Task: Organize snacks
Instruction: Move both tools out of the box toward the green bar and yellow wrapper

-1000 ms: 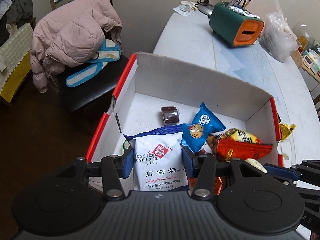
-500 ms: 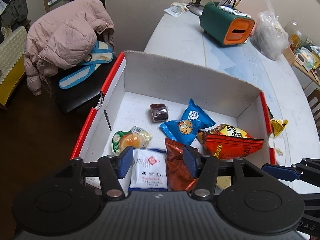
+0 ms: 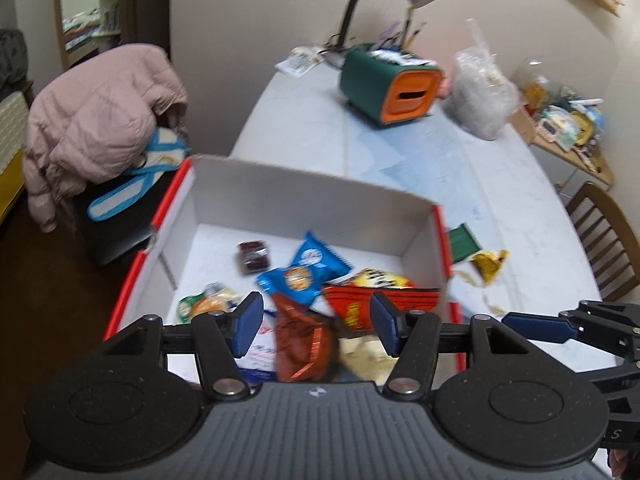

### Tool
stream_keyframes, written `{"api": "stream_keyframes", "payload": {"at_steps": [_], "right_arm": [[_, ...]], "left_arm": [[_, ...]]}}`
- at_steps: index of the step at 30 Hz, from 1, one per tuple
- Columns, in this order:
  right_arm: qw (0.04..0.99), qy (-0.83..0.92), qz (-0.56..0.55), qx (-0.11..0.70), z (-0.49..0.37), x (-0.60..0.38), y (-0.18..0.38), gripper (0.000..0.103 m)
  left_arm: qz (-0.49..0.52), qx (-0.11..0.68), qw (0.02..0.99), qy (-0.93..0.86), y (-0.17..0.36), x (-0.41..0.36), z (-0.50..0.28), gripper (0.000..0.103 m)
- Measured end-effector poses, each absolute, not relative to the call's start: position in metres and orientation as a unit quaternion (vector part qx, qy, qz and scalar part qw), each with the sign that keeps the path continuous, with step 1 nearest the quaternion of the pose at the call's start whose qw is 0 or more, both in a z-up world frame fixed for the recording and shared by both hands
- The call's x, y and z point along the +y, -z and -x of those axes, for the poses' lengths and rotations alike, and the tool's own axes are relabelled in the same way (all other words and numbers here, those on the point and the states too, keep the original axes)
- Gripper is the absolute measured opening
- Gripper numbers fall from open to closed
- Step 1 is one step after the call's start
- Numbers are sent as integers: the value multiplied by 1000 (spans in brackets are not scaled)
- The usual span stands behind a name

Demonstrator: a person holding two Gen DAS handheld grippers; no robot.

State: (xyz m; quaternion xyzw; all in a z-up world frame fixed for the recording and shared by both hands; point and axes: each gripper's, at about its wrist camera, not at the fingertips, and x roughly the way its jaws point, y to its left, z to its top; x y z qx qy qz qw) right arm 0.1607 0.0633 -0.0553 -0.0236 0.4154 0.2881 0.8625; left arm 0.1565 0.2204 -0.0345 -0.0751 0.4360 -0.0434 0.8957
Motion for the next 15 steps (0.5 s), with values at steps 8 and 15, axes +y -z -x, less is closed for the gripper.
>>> {"api": "stream_keyframes", "payload": {"at_steps": [8, 15], "right_arm": [[881, -258, 12, 397, -154, 21, 41, 60], [896, -215, 9, 388, -155, -27, 37, 73]], "left_arm": [[70, 415, 904, 78, 20, 177, -159, 66], [71, 412, 902, 104, 17, 136, -172, 71]]}}
